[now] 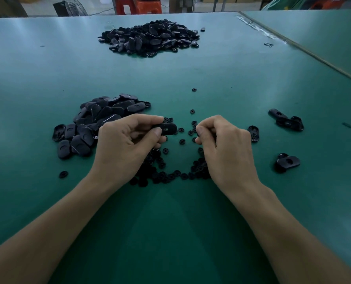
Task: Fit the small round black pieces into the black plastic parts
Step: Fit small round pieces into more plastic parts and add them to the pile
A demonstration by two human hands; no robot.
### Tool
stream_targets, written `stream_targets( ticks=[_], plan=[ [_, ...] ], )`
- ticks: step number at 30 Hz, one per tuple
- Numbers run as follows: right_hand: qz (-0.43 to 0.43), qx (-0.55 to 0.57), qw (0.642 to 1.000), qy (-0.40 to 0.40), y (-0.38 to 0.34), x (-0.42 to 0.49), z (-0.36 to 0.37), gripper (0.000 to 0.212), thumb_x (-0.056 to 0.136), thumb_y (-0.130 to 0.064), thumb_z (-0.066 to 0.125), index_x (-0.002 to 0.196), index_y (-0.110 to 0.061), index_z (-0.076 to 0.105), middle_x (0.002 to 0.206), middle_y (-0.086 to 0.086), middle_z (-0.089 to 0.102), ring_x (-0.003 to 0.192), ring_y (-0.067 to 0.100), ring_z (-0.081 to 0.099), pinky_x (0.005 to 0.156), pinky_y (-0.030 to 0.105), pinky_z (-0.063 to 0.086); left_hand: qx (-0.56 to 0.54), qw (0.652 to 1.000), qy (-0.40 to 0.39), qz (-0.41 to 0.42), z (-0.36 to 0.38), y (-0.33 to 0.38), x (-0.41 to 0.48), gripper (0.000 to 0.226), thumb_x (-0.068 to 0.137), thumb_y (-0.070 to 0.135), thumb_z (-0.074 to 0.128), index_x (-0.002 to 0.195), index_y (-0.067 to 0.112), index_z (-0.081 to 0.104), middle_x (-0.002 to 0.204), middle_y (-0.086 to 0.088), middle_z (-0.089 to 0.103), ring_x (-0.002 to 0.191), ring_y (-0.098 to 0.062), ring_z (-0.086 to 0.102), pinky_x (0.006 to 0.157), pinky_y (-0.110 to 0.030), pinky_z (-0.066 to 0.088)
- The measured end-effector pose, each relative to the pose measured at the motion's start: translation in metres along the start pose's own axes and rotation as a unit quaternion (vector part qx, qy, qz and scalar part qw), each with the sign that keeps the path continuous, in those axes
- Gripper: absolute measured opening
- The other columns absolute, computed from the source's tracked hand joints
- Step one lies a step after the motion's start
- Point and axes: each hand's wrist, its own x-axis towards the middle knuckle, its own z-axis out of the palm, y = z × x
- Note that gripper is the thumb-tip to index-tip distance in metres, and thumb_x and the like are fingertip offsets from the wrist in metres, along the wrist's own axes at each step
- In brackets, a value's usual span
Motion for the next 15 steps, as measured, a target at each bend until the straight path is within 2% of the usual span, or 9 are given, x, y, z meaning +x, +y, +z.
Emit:
stream_targets(
  ticks=[4, 10, 15],
  plan=[
    [-0.003, -0.002, 1.000, 0.007, -0.0014, -0.0008, -0.0007, 0.013, 0.100, -0.023, 0.056, 0.101, -0.020, 0.068, 0.073, -0.007, 0.069, 0.075, 0.013, 0.069, 0.072, 0.038, 0.056, -0.005, 1.000, 0.001, -0.007, 0.0002, 0.0007, -0.0001, 0.024, 0.090, -0.003, 0.068, 0.104, 0.016, 0.072, 0.083, 0.002, 0.077, 0.078, -0.016, 0.076, 0.072, -0.020, 0.059],
    [0.002, -0.008, 1.000, -0.023, -0.0028, -0.0010, -0.0017, 0.014, 0.101, -0.025, 0.056, 0.101, -0.020, 0.070, 0.078, -0.005, 0.069, 0.079, 0.017, 0.068, 0.075, 0.040, 0.055, -0.008, 1.000, -0.004, -0.012, 0.0007, 0.0014, -0.0002, 0.023, 0.090, -0.005, 0.067, 0.105, 0.012, 0.071, 0.088, 0.001, 0.077, 0.077, -0.015, 0.076, 0.072, -0.020, 0.059],
    [0.004, -0.020, 0.999, -0.038, -0.0023, -0.0006, -0.0009, 0.015, 0.100, -0.025, 0.057, 0.102, -0.020, 0.071, 0.081, -0.004, 0.070, 0.079, 0.018, 0.066, 0.076, 0.039, 0.055, -0.016, 1.000, -0.001, -0.021, 0.0007, 0.0020, 0.0003, 0.022, 0.089, -0.005, 0.067, 0.104, 0.011, 0.071, 0.083, 0.001, 0.077, 0.077, -0.015, 0.076, 0.071, -0.020, 0.058]
  ],
)
